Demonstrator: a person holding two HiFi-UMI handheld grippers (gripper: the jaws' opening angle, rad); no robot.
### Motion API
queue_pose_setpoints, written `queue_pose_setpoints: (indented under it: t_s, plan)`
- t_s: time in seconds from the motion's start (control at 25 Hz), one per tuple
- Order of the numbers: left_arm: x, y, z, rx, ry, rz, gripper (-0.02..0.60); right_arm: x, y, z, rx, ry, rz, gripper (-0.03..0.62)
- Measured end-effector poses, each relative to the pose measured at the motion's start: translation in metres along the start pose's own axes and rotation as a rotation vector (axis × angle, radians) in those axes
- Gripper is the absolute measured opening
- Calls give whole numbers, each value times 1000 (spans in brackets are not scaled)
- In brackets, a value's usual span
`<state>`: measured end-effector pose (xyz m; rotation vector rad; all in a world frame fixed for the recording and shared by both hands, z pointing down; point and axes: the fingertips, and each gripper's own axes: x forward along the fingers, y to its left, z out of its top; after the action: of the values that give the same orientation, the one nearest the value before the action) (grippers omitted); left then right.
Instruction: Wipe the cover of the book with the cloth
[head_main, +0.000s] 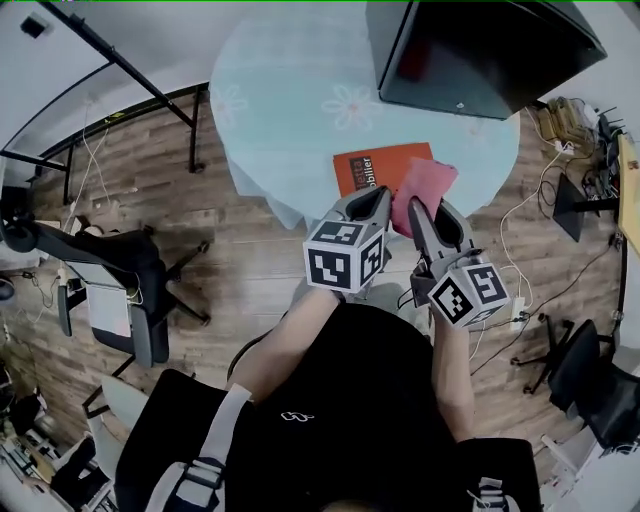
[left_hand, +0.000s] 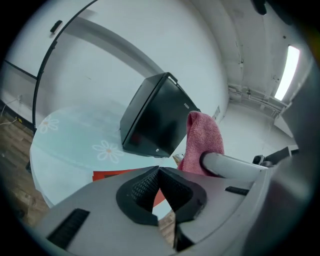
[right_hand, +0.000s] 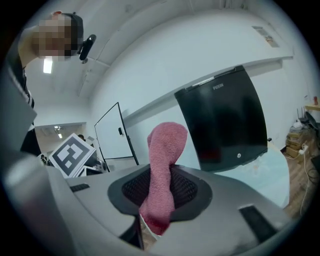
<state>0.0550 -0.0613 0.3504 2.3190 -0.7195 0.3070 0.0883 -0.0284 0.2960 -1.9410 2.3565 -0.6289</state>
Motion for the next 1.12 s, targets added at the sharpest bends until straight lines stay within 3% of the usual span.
queue_pose_setpoints:
  t_s: [0.28, 0.56, 0.88, 1.12]
  plan:
    - [27, 43, -11, -120, 60, 113, 14, 35, -41, -22, 46, 132, 9, 100]
    - [37, 91, -25, -259, 79, 256, 14, 84, -60, -38, 32, 259, 91, 100]
    - [42, 128, -36, -373, 53, 343, 14, 142, -30, -72, -67, 413, 240, 100]
    - [37, 162, -42, -423, 24, 399, 14, 167, -24, -106, -56, 516, 237, 101]
